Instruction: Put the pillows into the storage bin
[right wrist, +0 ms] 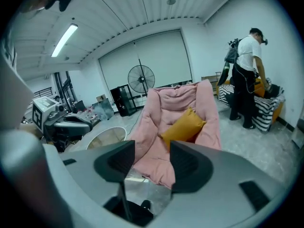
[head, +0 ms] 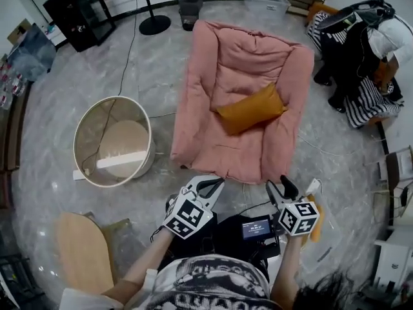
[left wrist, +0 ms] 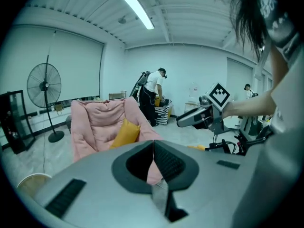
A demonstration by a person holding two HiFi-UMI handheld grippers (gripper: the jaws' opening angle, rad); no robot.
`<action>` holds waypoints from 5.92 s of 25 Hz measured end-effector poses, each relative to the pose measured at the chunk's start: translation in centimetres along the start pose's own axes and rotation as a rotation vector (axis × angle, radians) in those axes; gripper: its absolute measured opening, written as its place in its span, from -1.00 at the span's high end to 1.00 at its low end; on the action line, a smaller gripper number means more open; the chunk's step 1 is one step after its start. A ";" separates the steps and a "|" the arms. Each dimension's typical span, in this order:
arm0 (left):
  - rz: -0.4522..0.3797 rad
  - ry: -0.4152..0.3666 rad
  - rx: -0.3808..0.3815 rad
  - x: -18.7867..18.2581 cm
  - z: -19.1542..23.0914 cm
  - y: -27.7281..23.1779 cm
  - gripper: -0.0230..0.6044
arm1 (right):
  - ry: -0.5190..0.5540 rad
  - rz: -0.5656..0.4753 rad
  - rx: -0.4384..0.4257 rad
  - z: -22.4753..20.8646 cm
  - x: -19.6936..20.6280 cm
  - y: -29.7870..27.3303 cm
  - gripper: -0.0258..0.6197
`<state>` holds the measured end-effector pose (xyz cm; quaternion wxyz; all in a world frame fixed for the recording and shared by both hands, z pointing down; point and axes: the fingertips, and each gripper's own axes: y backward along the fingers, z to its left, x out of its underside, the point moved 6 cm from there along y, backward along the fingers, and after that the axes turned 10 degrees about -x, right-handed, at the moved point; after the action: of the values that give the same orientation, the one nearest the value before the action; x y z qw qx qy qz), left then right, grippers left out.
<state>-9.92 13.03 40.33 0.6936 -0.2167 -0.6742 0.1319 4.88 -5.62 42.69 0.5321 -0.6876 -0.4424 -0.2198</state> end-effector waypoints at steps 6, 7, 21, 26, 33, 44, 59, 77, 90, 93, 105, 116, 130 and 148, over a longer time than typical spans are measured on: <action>-0.033 0.089 -0.098 1.1 3.5 2.0 0.89 | 0.079 0.058 -0.078 2.3 -2.6 -4.5 0.20; -0.036 0.101 -0.116 1.3 4.0 2.2 0.89 | 0.091 0.068 -0.091 2.5 -3.0 -5.1 0.20; 0.005 0.284 -0.322 3.3 10.2 0.7 0.89 | 0.255 0.260 -0.296 0.8 -7.6 -17.6 0.20; 0.039 0.318 -0.384 2.4 13.2 -2.5 0.89 | 0.395 0.392 -0.371 -3.2 -10.2 -24.1 0.20; 0.094 0.337 -0.470 0.9 16.6 -7.1 0.89 | 0.640 0.655 -0.460 -10.2 -10.9 -34.2 0.18; 0.210 0.391 -0.458 -0.4 16.8 -12.6 0.89 | 0.832 1.059 -0.558 -17.2 -6.3 -46.7 -0.28; 0.294 0.403 -0.471 0.1 18.8 -13.0 0.89 | 0.812 1.585 -0.456 -21.8 0.4 -51.2 -0.60; 0.212 0.285 -0.383 -0.4 17.0 -8.7 0.89 | 0.931 1.054 -0.403 -13.3 -6.2 -40.3 -0.28; 0.151 0.202 -0.349 4.7 14.2 1.8 0.89 | 0.526 0.543 -0.294 -0.2 -5.6 -28.6 -0.16; 0.123 0.195 -0.337 5.5 13.3 3.9 0.89 | 0.479 0.490 -0.266 2.3 -4.4 -25.5 -0.16; 0.102 0.134 -0.069 7.4 8.9 3.9 0.89 | 0.249 0.322 0.026 3.3 -1.3 -11.4 -0.16; 0.066 -0.053 0.143 2.5 1.5 -2.1 0.89 | 0.096 0.306 0.239 -2.6 4.6 1.5 -0.16; 0.101 -0.192 0.355 -1.8 -23.8 -10.1 0.89 | -0.086 0.188 0.420 -13.8 16.7 25.0 -0.16; 0.155 -0.439 0.764 -2.9 -50.6 -16.6 0.89 | -0.083 0.564 0.769 -27.0 42.4 45.3 -0.17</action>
<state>38.28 -8.98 45.92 0.5522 0.0383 -0.6902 0.4662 69.25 -16.72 60.23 0.7689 -0.5422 -0.3084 0.1405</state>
